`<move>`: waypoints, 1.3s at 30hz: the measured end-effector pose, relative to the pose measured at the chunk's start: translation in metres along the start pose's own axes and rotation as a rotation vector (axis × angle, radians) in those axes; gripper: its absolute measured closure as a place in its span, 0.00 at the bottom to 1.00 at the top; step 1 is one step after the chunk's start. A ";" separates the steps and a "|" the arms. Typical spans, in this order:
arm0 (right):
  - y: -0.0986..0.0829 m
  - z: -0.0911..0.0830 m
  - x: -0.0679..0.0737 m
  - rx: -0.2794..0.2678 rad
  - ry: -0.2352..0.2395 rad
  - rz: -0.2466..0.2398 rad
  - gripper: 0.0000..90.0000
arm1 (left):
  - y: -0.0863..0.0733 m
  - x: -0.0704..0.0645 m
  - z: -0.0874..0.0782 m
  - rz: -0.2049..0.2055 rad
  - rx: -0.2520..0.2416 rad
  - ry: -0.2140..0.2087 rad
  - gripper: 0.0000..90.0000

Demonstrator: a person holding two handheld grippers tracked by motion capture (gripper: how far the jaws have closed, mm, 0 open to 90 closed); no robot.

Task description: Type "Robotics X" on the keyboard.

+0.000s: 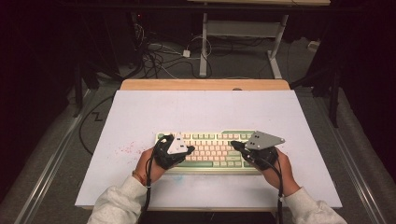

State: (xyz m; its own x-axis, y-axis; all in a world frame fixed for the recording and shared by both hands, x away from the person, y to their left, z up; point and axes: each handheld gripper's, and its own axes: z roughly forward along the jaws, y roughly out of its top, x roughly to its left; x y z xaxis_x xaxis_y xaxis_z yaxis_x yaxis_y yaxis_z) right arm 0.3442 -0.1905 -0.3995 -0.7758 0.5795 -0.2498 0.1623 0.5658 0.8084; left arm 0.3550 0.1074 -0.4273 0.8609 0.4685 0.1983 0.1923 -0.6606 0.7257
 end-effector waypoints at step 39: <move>0.008 0.021 0.007 0.010 0.062 -0.003 1.00 | -0.031 0.008 -0.032 -0.038 -0.082 0.066 0.97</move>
State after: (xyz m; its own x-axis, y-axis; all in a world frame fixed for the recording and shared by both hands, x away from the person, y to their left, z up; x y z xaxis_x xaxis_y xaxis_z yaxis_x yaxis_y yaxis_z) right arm 0.3525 -0.1696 -0.4064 -0.8124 0.5405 -0.2187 0.1656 0.5736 0.8022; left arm 0.3404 0.1504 -0.4267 0.8203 0.5319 0.2102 0.1833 -0.5926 0.7844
